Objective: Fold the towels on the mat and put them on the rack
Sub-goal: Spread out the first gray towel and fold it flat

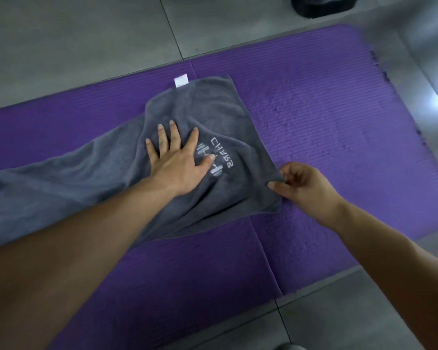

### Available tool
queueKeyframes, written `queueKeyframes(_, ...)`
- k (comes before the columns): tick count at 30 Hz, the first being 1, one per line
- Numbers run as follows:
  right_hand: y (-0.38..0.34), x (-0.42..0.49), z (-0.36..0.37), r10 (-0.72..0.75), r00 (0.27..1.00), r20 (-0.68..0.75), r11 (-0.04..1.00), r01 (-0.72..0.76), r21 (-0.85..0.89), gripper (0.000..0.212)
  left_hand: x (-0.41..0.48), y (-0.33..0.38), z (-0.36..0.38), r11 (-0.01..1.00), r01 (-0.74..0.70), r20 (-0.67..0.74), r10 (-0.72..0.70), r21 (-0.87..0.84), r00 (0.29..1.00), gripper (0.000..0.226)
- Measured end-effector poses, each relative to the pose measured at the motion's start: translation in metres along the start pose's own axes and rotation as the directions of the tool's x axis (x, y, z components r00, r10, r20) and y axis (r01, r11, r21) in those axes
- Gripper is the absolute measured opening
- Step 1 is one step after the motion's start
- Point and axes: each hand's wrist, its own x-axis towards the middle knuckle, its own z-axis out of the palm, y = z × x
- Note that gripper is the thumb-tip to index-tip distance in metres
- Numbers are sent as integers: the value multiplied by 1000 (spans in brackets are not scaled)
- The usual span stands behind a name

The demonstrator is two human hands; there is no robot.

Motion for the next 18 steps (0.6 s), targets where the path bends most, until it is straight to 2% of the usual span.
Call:
queueKeyframes(2, 6, -4, 1, -2, 989, -146, 1000, -2, -28, 22, 5, 3, 1, 999, -29, -25, 30, 13, 999, 83)
queueKeyframes(4, 9, -8, 1, 72, 962, -265, 988, -33, 148, 19, 10, 7, -1, 998, -64, -31, 64, 10, 997, 83)
queueKeyframes(5, 9, -9, 0, 97, 945, -311, 982, -40, 183, 18, 14, 10, -2, 997, -78, -28, 78, 7, 997, 83)
queueKeyframes(7, 13, -11, -4, 118, 913, -390, 993, -97, 75, 17, 22, 14, -5, 995, -95, -23, 96, 11, 995, 82)
queueKeyframes(9, 22, -13, -15, 103, 901, -421, 978, -169, -124, 20, 32, 20, -6, 993, -111, -30, 112, 25, 993, 82)
queueKeyframes(12, 32, -18, -32, 62, 904, -424, 853, -269, -448, 18, 44, 33, -7, 980, -195, -45, 197, 35, 979, 84)
queueKeyframes(16, 30, -23, -40, 124, 878, -462, 692, -410, -594, 34, 52, 41, -6, 961, -276, -69, 276, 15, 959, 84)
queueKeyframes(18, 22, -23, -36, -5, 885, -465, 676, -340, -654, 41, 48, 38, -5, 952, -305, -136, 297, -41, 945, 75)
